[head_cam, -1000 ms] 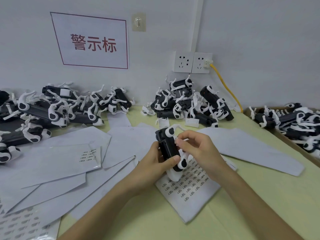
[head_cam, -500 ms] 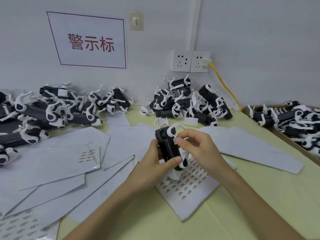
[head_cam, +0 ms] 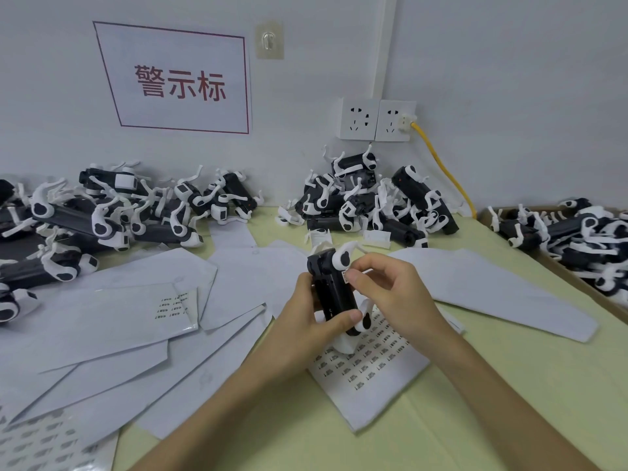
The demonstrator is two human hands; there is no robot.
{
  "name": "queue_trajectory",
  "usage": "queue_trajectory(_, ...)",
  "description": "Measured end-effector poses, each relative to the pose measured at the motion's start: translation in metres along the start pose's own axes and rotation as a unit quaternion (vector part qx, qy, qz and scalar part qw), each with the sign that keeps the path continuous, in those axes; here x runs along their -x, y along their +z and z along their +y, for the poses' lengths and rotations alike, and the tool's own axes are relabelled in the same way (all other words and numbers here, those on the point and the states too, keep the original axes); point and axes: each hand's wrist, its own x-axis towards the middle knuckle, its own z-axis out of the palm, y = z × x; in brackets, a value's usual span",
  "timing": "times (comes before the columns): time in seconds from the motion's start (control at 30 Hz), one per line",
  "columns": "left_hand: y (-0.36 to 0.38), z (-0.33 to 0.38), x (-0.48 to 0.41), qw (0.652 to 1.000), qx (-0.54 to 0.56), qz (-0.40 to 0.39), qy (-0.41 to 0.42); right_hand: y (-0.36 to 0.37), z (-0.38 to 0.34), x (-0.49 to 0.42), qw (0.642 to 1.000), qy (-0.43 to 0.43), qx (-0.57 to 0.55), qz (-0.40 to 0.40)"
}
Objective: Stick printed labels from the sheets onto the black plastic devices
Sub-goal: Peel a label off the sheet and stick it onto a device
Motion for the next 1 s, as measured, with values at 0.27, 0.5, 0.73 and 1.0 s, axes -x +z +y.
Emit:
queue_trajectory(0.27,0.001,0.001,0.001,1.000,-0.015,0.009,0.002,0.005,0.002,0.003,1.000,-0.016,-0.001,0.018)
queue_trajectory(0.5,0.003,0.006,0.004,0.999,-0.025,0.019,0.007,0.009,0.004,0.004,0.999,-0.018,0.010,0.035)
queue_trajectory(0.73,0.002,0.006,0.005,0.999,-0.029,0.010,0.017,0.010,0.009,0.003,0.999,0.002,-0.013,0.049)
queue_trajectory(1.0,-0.005,0.005,0.000,1.000,0.021,-0.012,-0.001,0.004,0.011,-0.003,0.998,0.049,-0.037,-0.003)
